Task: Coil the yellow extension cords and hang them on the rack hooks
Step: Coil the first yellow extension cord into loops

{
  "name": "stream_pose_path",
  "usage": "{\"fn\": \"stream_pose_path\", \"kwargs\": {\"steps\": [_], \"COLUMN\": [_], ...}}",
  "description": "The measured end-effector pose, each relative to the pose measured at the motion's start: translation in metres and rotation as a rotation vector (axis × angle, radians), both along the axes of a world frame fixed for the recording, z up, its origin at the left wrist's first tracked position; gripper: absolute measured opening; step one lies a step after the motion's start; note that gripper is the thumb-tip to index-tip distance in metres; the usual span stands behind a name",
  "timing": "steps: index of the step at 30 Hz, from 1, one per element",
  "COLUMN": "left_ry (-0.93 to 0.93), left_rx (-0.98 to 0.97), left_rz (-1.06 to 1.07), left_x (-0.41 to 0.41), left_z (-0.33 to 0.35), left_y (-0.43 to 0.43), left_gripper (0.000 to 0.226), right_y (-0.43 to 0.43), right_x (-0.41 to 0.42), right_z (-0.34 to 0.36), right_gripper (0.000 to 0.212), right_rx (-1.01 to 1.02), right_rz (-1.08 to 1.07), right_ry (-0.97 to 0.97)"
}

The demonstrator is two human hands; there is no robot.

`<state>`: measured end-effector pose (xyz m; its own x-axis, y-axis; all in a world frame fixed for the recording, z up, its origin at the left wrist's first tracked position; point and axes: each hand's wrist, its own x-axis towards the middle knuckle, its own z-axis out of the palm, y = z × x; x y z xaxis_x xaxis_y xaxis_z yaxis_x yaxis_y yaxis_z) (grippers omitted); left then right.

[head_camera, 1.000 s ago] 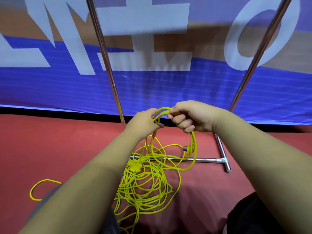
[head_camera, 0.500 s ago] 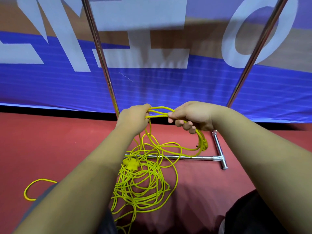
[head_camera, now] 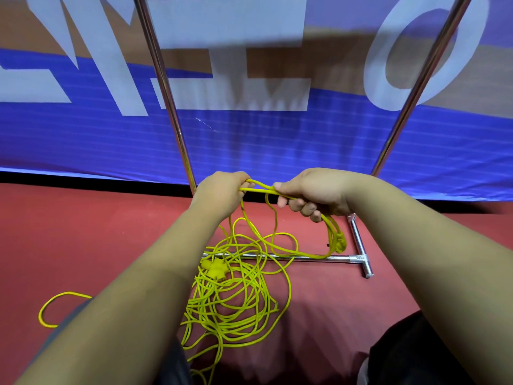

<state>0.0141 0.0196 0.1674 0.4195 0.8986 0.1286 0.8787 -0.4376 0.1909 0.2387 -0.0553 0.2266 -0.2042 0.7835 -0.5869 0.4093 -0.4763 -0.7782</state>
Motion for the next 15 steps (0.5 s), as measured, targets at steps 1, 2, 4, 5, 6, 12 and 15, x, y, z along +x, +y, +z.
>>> {"fn": "stream_pose_path", "kwargs": {"steps": [1, 2, 4, 5, 6, 12, 15], "left_ry": [-0.024, -0.017, 0.064, 0.106, 0.14, 0.028, -0.218], "left_rx": [-0.009, -0.011, 0.017, 0.038, 0.06, 0.011, -0.184], "left_rz": [-0.002, -0.005, -0.015, -0.021, -0.031, -0.017, 0.002], "left_x": [0.0, 0.001, 0.002, 0.003, 0.004, 0.009, 0.001], "left_z": [0.002, 0.004, 0.006, 0.008, 0.008, 0.0, -0.007], "left_y": [0.0, 0.0, -0.001, -0.001, -0.002, -0.002, 0.001], "left_gripper": [0.021, 0.02, 0.022, 0.027, 0.031, 0.05, 0.049], "right_y": [-0.001, -0.001, -0.003, -0.003, -0.004, -0.002, 0.001], "right_x": [0.0, 0.001, 0.003, 0.004, 0.005, 0.006, 0.003], "right_z": [0.0, -0.001, -0.002, -0.002, -0.002, -0.003, -0.002], "right_gripper": [0.04, 0.038, 0.036, 0.035, 0.034, 0.025, 0.022], "right_rx": [-0.006, -0.011, -0.019, -0.023, -0.026, -0.003, 0.052], "right_rz": [0.009, 0.016, 0.029, 0.032, 0.032, -0.028, -0.118], "right_ry": [-0.005, -0.005, 0.018, 0.038, 0.056, 0.121, 0.147]}}
